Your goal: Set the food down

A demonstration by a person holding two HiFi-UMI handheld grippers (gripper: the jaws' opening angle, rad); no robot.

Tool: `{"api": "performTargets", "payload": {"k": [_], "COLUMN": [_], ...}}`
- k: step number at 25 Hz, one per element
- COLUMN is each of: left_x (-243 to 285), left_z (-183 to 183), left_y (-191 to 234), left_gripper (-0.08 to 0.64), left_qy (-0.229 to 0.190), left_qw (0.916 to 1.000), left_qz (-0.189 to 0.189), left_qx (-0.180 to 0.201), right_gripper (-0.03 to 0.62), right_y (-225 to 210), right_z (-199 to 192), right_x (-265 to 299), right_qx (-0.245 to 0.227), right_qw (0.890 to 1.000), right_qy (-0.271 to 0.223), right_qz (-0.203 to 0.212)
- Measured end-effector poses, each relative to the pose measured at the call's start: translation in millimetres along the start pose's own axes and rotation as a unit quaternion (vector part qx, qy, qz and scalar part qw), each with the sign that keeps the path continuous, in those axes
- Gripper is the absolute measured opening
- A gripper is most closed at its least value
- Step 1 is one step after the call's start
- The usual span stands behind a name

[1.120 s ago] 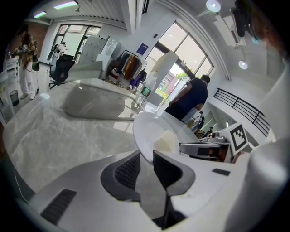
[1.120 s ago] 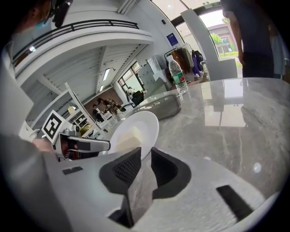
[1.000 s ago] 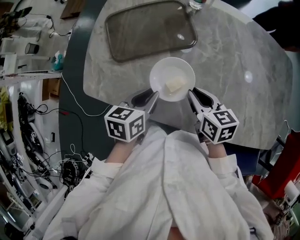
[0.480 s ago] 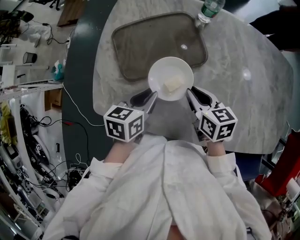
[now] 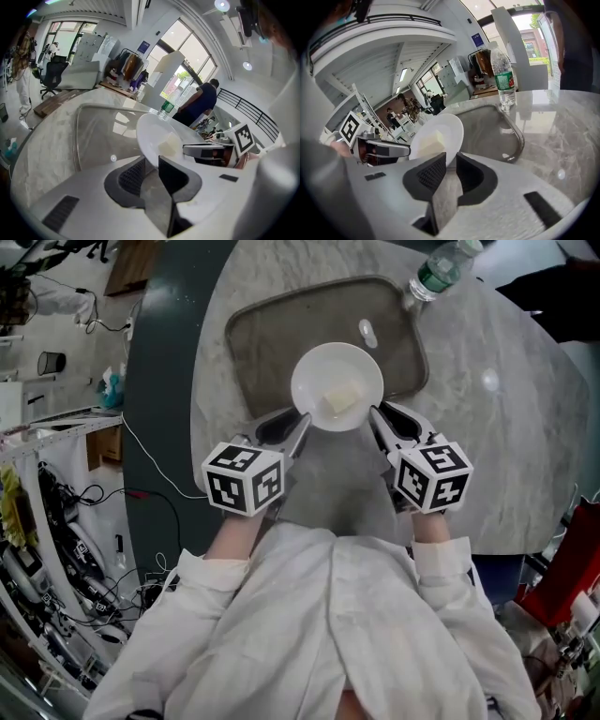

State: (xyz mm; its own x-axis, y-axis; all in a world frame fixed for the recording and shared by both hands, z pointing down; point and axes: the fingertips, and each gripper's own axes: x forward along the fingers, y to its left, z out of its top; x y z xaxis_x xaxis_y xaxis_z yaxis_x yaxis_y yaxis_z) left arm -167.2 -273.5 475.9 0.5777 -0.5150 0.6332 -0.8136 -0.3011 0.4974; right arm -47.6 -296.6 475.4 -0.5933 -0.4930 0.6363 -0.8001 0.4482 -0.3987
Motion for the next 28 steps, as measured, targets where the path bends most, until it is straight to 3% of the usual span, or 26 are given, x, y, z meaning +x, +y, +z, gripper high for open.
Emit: {"api": "performTargets", "payload": {"k": [12,28], "left_x": [23,52], "left_z": [42,49], "left_y": [38,56], "left_gripper": [0.095,0.095], "left_qy": [0.001,0.037], "left_qw": [0.9999,0.9993], "left_qz": [-0.008,-0.009], "left_qx": [0.011,0.007], "right_gripper": [0.060,0.060], "right_y": [-11,-31], "right_z": [28,29], "right_x": [43,73], "right_qx": [0.022,0.015], "right_qw": [0.999,0.998], "right_qy": [0.002,0.038], "right_qz": [-0.026,-0.052]}}
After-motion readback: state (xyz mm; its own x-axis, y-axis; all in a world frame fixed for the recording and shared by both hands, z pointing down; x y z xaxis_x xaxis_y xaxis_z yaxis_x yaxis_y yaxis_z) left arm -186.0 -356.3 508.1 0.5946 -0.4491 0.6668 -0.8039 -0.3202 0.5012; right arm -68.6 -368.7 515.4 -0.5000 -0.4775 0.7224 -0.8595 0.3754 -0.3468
